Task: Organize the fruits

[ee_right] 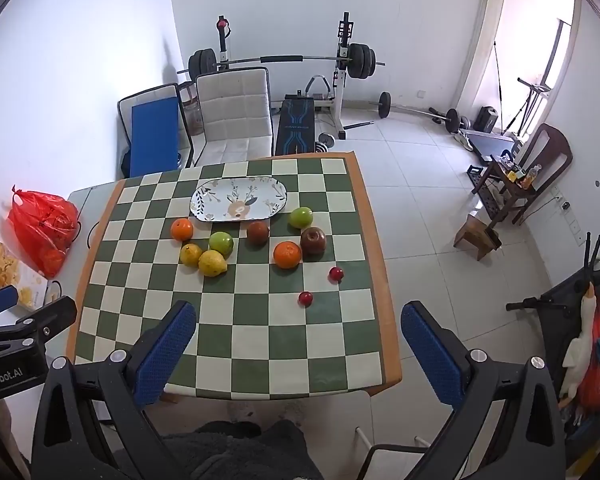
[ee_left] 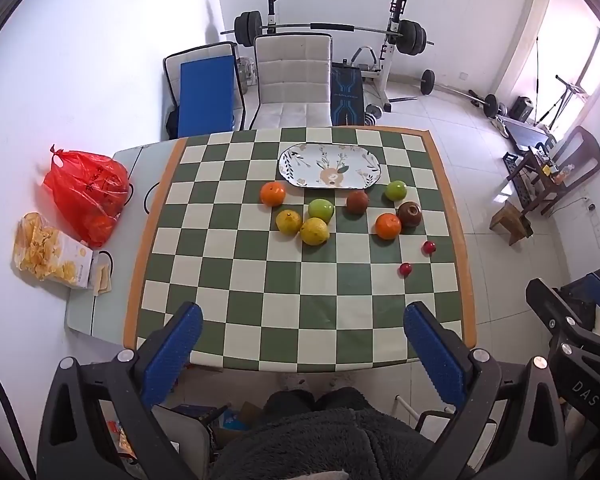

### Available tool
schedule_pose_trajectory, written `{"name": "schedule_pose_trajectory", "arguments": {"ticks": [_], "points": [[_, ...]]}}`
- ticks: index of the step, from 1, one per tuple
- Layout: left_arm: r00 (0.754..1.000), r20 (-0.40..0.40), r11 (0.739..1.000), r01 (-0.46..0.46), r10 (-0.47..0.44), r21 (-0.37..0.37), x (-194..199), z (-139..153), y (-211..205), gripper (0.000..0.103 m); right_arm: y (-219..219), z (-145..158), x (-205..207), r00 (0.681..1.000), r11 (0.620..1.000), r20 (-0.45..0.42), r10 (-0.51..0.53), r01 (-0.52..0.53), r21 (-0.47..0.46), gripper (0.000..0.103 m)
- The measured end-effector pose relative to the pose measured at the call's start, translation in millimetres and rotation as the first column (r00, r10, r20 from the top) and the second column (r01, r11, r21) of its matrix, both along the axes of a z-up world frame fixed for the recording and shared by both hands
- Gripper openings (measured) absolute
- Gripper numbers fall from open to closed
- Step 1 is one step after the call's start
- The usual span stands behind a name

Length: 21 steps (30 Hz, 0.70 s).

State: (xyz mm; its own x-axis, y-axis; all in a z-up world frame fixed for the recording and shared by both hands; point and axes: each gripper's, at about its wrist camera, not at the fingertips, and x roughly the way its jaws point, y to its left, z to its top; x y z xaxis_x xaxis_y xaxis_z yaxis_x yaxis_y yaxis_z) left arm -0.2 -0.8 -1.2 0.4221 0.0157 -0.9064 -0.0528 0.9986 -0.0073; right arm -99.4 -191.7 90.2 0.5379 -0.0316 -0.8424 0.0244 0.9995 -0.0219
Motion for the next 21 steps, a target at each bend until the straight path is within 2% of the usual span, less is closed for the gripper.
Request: {"name": "schedule_pose_trajectory", "arguments": {"ticks": [21], "points": [[1.0,0.004,1.0,-0.003,0.003,0.001,-0.7,0.1,-0.3,0.103,0.6,-0.3,3.9,1.0,1.0,0.004,0.001,-0.001,-0.002,0.103]]}}
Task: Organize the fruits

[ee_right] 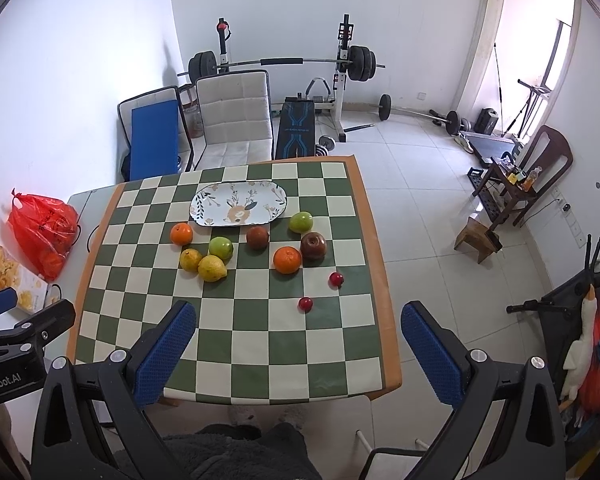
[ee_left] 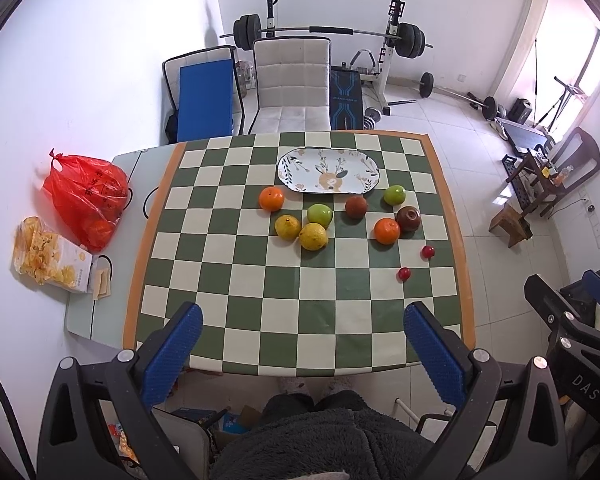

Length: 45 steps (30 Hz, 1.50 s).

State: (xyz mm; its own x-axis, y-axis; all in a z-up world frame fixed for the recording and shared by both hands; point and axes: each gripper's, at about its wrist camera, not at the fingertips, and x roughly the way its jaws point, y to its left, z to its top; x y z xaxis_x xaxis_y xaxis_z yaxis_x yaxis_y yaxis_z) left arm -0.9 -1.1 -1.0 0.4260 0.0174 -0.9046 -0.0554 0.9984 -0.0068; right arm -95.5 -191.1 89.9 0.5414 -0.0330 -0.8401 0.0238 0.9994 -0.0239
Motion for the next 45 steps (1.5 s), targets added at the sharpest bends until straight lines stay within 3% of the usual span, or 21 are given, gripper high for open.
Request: {"name": "schedule_pose_trajectory", "arguments": {"ticks": [45], "points": [[1.0,0.015,1.0,0.002,-0.002,0.001,-0.6,2.1,9.9,0.103,5.6,18.6,24.2,1.0,1.0,0.011,-0.001,0.001,0.0,0.103]]}}
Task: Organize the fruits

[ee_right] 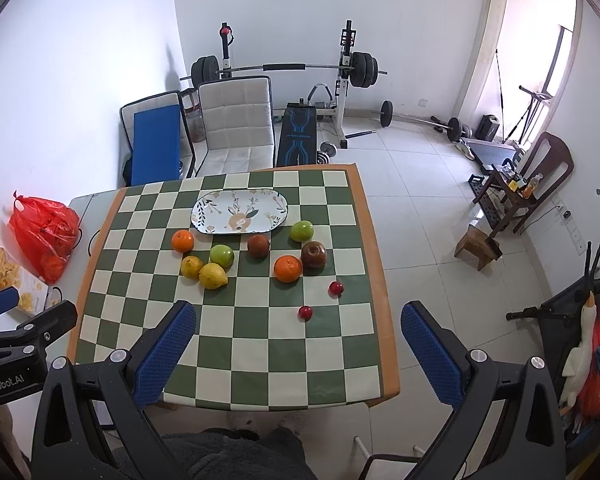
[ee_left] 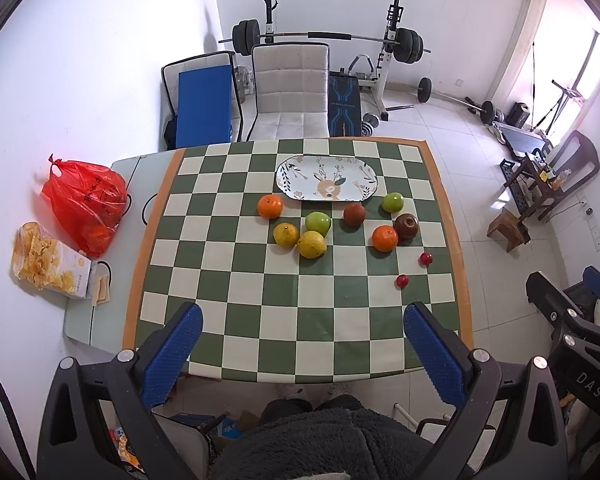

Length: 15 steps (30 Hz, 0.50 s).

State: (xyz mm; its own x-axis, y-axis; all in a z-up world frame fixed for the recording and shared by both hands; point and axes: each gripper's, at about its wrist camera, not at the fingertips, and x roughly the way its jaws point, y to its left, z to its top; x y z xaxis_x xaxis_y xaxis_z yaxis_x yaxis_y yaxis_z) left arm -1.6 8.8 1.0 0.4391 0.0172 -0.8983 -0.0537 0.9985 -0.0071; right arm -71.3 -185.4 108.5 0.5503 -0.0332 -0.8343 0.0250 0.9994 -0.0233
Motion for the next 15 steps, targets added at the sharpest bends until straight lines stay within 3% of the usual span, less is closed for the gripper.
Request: {"name": "schedule_pose_trajectory", "arguments": {"ticks": [9,13,15], "points": [[1.0,0.004,1.0,0.01,-0.01,-0.015,26.0,12.8,-5.0,0.103,7.1,13.8,29.5,0.999,0.999,-0.001,-0.036,0.036,0.022,0.103],[0.995,0.103,0.999,0.001,-0.006,0.049,44.5,4.4,9.9,0.103,3.9,0.8,52.0,0.995,0.992,0.055,-0.079,0.073,0.105,0.103],[0.987,0.16,0.995,-0.022,0.006,0.093,60.2,-6.0,23.2,0.103,1.0,-26.7,42.6,0.993,0.989,0.058,-0.103,0.096,0.115,0.103]]}}
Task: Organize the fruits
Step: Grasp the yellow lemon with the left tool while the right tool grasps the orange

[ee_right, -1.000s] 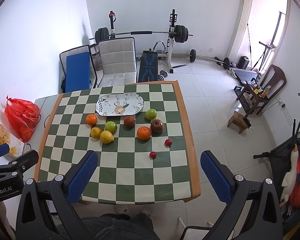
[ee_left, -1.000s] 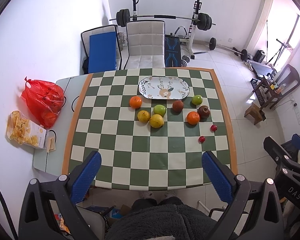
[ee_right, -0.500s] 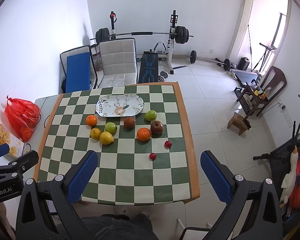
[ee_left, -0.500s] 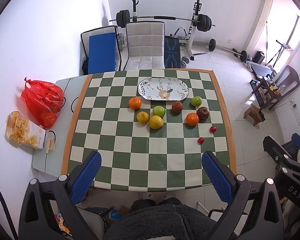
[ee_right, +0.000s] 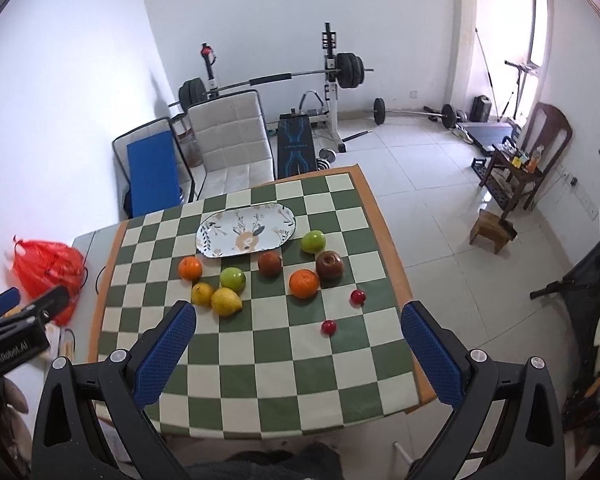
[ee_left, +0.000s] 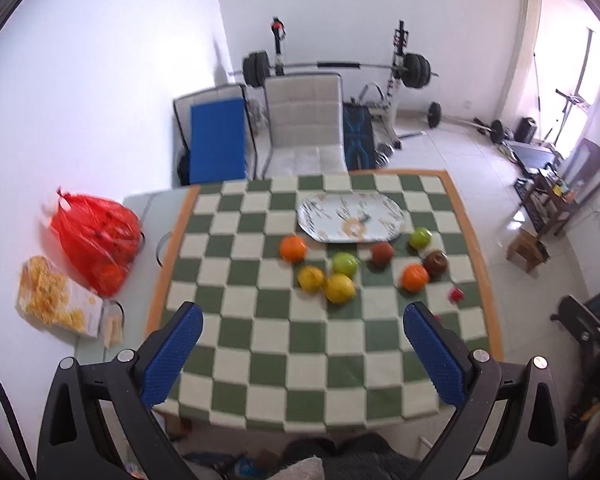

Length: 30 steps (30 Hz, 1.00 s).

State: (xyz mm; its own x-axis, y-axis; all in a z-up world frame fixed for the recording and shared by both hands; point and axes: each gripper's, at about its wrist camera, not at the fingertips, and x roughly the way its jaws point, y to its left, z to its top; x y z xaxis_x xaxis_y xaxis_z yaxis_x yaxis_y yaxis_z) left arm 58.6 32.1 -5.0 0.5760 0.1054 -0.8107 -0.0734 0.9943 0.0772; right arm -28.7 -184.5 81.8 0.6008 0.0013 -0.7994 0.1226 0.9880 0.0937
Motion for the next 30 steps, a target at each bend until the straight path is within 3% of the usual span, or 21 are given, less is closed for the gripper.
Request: {"name": "schedule_pose_trajectory", "arguments": {"ticks": [5,9,11,13,15,19,26,30], "points": [[0.999,0.01,0.997,-0.046,0.045,0.065,34.1,-44.4,30.5,0.103,-5.3,-56.3,37.6,0.997,0.998,-0.048,-0.055,0.057,0.027,0.103],[0.993,-0.101,0.996,-0.056,0.062,0.064,82.7,-96.9,41.5,0.103,-5.2,-119.9,79.4,0.99,0.999,-0.137,-0.028,0.031,0.015,0.103],[0.982,-0.177,0.998,-0.06,0.064,0.028,101.5,-128.3,41.9,0.103,-6.2,-156.0,104.6,0.981,1.0,-0.195,-0.008,0.009,0.006,0.103],[0.956,-0.286,0.997,-0.079,0.068,-0.027,120.8,-165.8,40.4,0.097,-9.2,-193.4,130.3,0.966,1.0,-0.259,0.016,-0.009,0.026,0.097],[0.925,-0.374,0.993,-0.096,0.064,-0.068,137.1,-198.6,32.7,0.083,-13.0,-230.6,156.3,0.949,0.997,-0.313,0.046,-0.026,0.067,0.085],[0.853,-0.52,0.986,-0.116,0.038,-0.117,168.7,-260.4,11.0,0.083,-18.4,-289.1,199.6,0.916,0.995,-0.393,0.08,-0.05,0.087,0.081],[0.742,-0.671,0.981,-0.13,-0.001,-0.145,204.4,-339.4,-20.7,0.083,-25.6,-358.1,240.9,0.854,0.99,-0.507,0.119,-0.062,0.129,0.081],[0.708,-0.707,0.984,-0.123,-0.004,-0.128,212.2,-362.6,-28.8,0.083,-23.7,-377.1,251.3,0.834,0.988,-0.535,0.134,-0.073,0.133,0.081]]}}
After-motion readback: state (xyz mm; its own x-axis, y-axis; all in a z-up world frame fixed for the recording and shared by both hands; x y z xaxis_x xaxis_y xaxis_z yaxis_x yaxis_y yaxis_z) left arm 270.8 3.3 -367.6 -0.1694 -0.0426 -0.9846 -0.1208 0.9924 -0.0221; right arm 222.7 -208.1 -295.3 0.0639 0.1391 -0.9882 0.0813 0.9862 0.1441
